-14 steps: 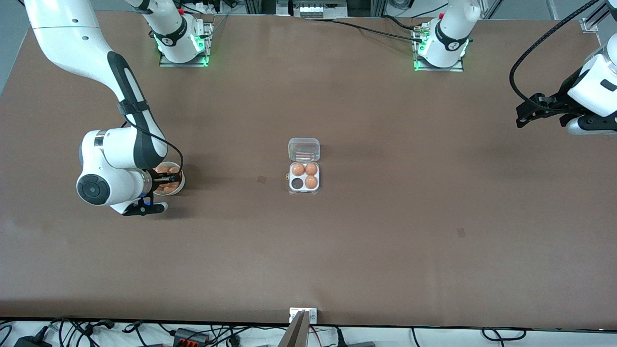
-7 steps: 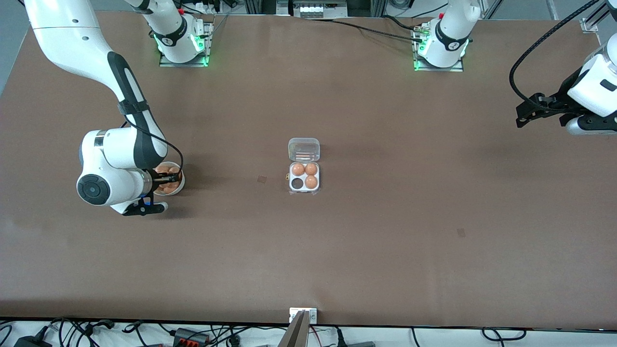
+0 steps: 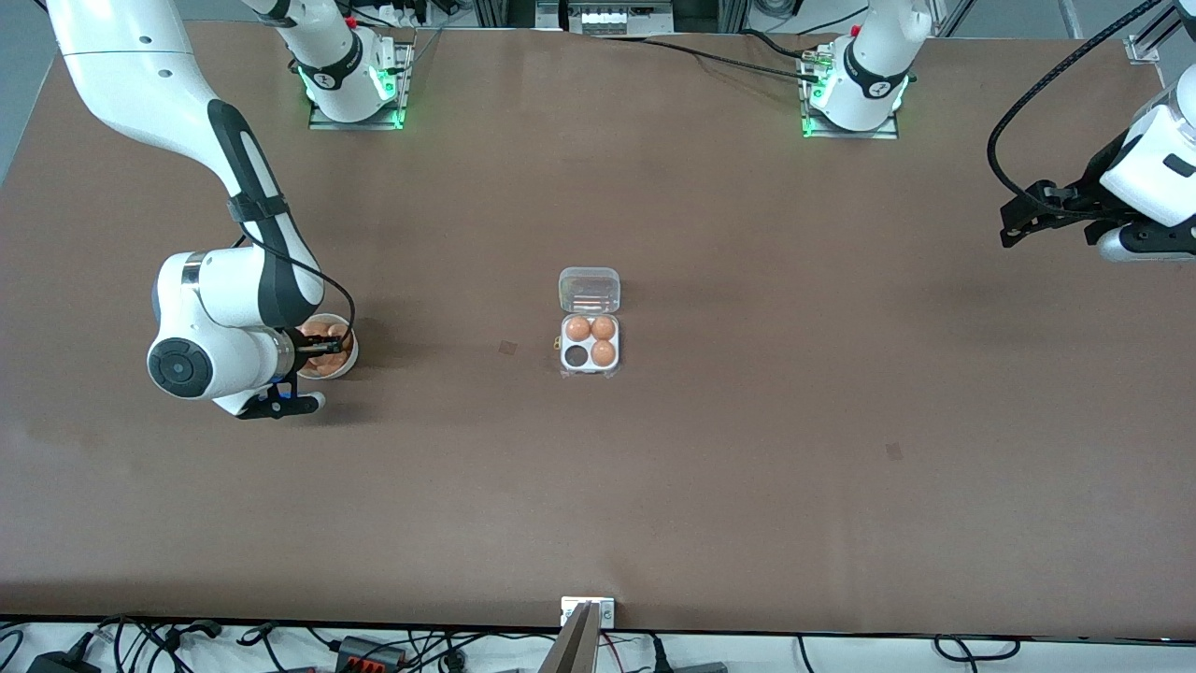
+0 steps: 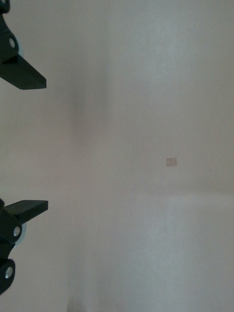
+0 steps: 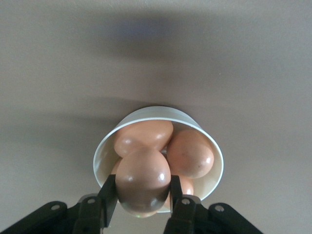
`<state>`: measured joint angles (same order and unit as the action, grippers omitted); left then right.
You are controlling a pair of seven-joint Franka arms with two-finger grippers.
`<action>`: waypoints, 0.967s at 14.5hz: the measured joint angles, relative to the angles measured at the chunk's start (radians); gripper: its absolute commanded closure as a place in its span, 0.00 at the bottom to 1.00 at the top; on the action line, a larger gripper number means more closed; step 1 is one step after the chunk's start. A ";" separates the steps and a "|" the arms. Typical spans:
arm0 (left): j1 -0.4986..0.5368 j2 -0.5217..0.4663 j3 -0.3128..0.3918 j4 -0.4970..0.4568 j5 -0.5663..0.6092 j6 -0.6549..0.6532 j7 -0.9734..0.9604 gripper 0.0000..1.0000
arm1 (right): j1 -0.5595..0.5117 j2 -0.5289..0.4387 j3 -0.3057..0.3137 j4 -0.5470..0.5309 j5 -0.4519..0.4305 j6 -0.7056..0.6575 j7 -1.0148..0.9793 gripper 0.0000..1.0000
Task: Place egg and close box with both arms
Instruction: 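Lower the right gripper and grasp one brown egg from the bowl, then carry the egg with the right gripper to the clear egg box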
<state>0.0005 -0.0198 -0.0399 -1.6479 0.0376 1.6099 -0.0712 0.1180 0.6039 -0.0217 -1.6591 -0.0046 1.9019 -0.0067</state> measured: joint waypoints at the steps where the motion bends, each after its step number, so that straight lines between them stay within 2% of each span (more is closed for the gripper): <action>1: 0.000 0.000 0.000 0.000 0.000 0.000 0.000 0.00 | 0.001 -0.007 0.003 0.010 0.000 0.001 -0.002 1.00; 4: 0.000 0.000 0.000 0.000 0.000 0.000 0.000 0.00 | 0.010 -0.046 0.050 0.056 0.006 0.002 -0.003 1.00; 7: 0.000 0.000 0.000 0.000 0.000 -0.002 0.000 0.00 | 0.020 -0.075 0.114 0.077 0.103 0.047 -0.003 1.00; 11: 0.000 0.000 0.000 0.000 0.000 -0.004 0.000 0.00 | 0.033 -0.066 0.182 0.078 0.135 0.117 -0.019 1.00; 14: 0.000 0.000 0.000 0.000 0.000 -0.005 0.000 0.00 | 0.036 -0.044 0.216 0.074 0.141 0.193 -0.156 1.00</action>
<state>0.0010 -0.0198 -0.0398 -1.6479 0.0376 1.6053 -0.0712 0.1544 0.5602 0.1941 -1.5847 0.1365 2.0954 -0.1624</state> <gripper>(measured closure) 0.000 0.533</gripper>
